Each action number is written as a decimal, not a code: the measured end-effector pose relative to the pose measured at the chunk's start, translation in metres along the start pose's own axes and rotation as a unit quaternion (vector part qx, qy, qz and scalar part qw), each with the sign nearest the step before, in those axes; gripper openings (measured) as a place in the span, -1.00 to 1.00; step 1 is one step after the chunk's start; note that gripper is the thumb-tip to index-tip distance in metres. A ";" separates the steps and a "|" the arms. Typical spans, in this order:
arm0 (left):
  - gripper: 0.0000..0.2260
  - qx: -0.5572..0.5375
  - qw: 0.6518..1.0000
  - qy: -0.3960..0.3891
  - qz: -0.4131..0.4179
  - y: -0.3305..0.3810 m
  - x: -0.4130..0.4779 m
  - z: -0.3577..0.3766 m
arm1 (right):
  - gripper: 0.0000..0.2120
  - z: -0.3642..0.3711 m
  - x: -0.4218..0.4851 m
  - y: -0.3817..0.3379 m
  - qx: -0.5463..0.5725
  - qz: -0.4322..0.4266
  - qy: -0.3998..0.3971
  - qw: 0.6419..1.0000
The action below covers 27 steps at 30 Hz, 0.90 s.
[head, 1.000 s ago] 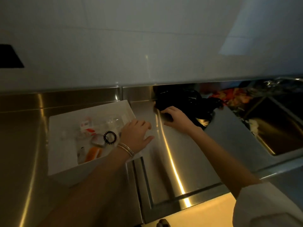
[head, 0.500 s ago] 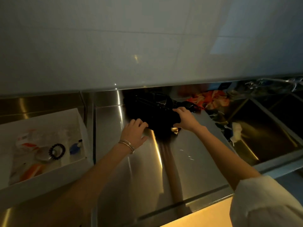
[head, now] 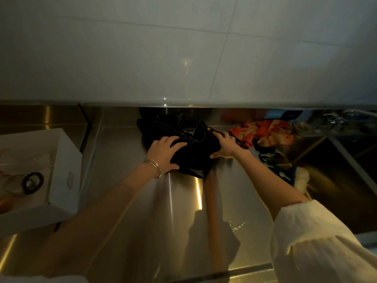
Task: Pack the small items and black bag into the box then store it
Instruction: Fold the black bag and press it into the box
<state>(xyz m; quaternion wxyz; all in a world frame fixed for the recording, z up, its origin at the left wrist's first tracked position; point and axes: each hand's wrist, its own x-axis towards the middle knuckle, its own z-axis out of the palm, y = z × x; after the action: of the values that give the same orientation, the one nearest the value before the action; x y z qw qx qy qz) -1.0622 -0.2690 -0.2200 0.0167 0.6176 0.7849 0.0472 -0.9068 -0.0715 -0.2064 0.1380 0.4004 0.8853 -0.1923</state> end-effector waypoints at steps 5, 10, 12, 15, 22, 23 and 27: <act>-0.29 0.025 0.998 -0.024 0.059 0.037 0.016 0.018 | -0.11 0.014 0.007 0.010 -0.039 -0.011 -0.017 0.999; -0.50 0.001 0.999 -0.031 0.043 0.047 0.011 0.040 | -0.24 0.016 -0.003 0.022 -0.025 -0.048 0.026 0.998; -0.59 -0.032 0.999 -0.024 0.034 0.042 0.000 0.045 | -0.30 0.016 -0.011 0.024 -0.010 -0.059 0.052 0.997; -0.68 -0.048 0.998 0.012 0.040 0.032 -0.018 0.045 | -0.35 0.019 -0.025 0.023 -0.010 -0.057 0.078 0.995; -0.57 -0.036 0.997 0.024 0.059 0.017 -0.078 0.033 | -0.15 0.044 -0.052 0.010 0.064 0.032 0.066 0.995; -0.57 -0.047 0.996 0.019 0.069 0.020 -0.088 0.034 | -0.15 0.049 -0.058 0.006 0.093 0.040 0.059 0.993; -0.58 -0.072 0.992 0.010 0.104 0.032 -0.130 0.036 | -0.21 0.066 -0.084 -0.016 0.133 0.041 0.055 0.989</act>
<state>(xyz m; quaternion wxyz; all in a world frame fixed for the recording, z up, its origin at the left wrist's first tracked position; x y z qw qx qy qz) -0.9977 -0.3857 -0.2574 0.0482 0.6924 0.7113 0.1109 -0.8591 -0.1658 -0.2284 0.0427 0.4610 0.8410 -0.2798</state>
